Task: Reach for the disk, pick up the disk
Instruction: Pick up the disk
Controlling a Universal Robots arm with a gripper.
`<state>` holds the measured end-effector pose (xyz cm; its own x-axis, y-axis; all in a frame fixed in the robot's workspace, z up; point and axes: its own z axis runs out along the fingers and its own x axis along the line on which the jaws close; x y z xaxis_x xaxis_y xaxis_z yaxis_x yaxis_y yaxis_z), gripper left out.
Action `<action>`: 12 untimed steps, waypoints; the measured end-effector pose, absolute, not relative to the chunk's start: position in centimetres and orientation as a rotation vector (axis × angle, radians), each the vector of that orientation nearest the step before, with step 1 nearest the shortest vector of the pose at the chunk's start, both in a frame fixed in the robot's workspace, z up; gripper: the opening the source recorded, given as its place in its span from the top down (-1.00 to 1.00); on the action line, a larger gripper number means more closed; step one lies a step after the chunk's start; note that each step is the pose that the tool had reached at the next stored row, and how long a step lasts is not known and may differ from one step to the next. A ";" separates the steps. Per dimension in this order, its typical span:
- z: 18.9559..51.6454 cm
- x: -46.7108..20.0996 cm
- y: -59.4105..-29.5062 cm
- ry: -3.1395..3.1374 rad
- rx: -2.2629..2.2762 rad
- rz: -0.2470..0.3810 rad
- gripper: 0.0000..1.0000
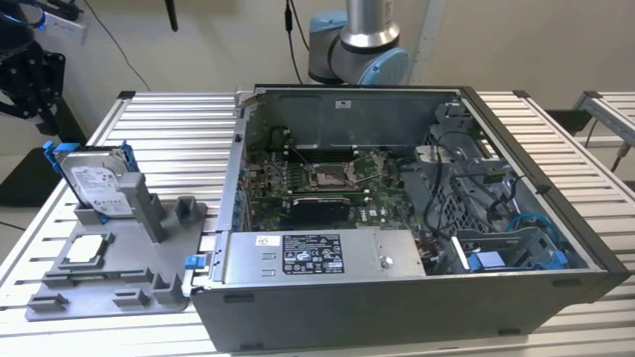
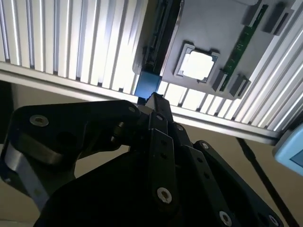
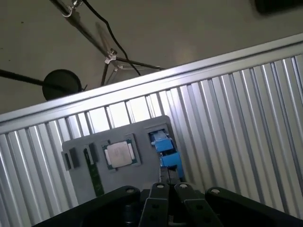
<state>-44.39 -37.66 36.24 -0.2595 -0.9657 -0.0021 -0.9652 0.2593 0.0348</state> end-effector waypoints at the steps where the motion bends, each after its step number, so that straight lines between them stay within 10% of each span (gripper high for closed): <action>1: 36.2 -44.3 -37.7 -2.467 1.913 -0.045 1.00; 12: 36.2 -43.9 -37.7 -2.393 2.003 -0.044 1.00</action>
<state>-43.87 -37.67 36.17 -0.1764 -0.9843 -0.0022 -0.9837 0.1762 0.0348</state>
